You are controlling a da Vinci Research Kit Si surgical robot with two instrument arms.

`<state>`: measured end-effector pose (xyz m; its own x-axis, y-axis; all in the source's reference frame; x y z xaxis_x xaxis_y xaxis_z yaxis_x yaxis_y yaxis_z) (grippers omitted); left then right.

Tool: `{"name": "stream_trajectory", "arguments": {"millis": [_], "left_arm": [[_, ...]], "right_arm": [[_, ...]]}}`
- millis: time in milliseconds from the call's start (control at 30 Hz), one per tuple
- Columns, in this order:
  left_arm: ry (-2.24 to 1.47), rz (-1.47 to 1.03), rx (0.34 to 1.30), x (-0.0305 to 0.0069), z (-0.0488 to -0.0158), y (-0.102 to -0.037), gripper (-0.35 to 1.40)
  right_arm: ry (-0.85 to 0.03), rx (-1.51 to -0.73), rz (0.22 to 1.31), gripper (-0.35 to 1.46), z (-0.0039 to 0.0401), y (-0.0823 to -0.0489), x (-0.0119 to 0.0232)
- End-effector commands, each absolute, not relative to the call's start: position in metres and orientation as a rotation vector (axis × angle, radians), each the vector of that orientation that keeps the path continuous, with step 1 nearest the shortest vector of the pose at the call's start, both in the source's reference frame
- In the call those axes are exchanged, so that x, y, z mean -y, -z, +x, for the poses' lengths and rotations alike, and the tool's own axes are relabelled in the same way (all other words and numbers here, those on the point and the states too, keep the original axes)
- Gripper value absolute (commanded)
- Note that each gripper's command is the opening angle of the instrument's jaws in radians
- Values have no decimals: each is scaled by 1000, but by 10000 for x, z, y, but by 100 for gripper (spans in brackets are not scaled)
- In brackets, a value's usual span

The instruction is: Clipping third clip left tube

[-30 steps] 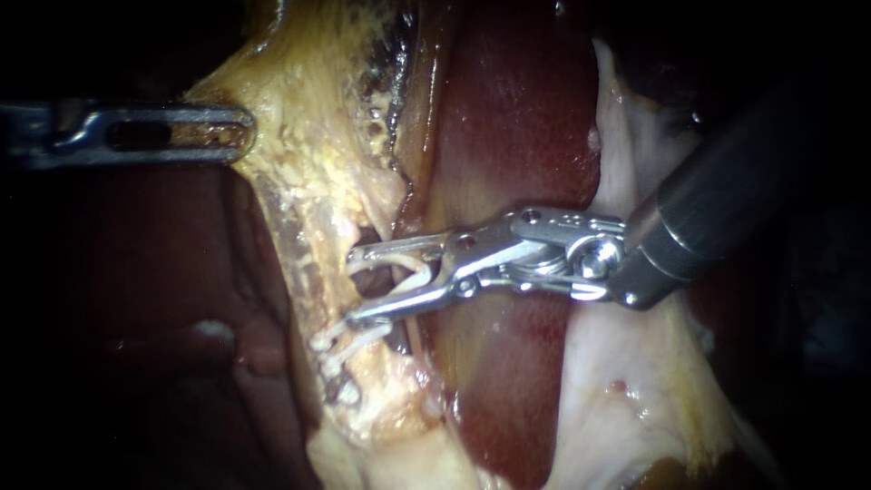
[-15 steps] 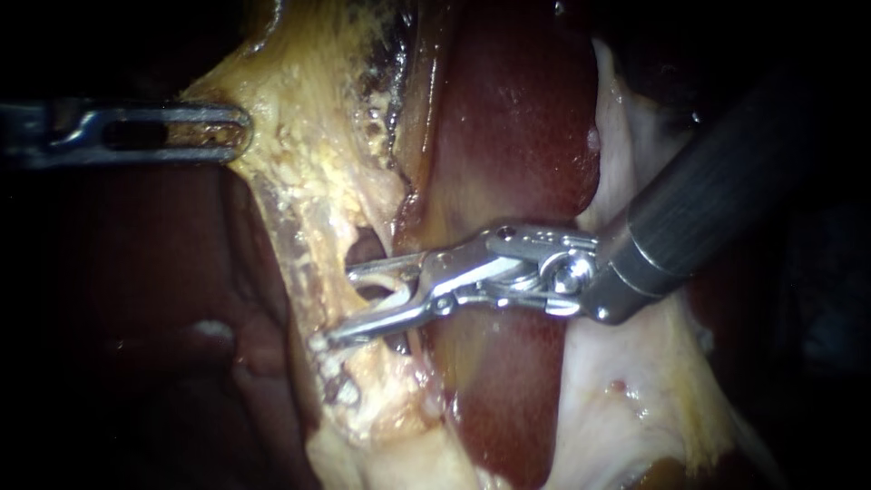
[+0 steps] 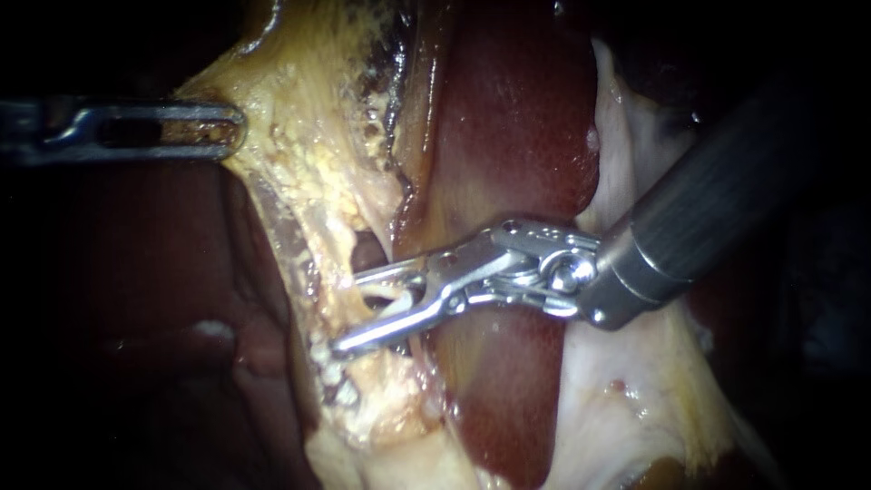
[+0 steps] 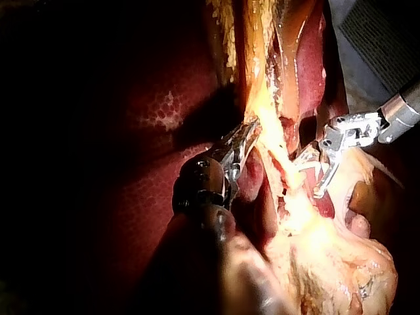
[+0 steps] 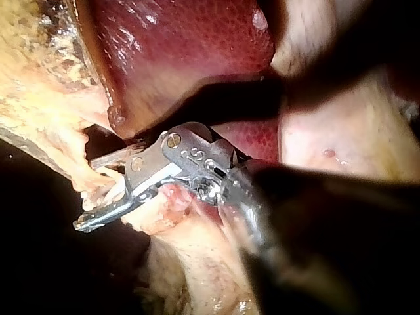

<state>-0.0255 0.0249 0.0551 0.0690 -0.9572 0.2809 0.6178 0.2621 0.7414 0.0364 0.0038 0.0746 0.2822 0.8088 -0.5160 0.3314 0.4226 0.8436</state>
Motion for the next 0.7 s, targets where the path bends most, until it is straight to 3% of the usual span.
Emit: {"name": "stream_trajectory", "arguments": {"millis": [33,467,700], "left_arm": [[1261,496,852,-249,-256,-552,-35],[1265,492,852,-250,-259,-553,-35],[1266,491,851,-250,-262,-554,-35]], "right_arm": [[-438,-1310,1166,44,367,-746,-37],[-423,-1353,1271,44,410,-749,-18],[-463,-1360,1339,44,417,-746,-16]]}}
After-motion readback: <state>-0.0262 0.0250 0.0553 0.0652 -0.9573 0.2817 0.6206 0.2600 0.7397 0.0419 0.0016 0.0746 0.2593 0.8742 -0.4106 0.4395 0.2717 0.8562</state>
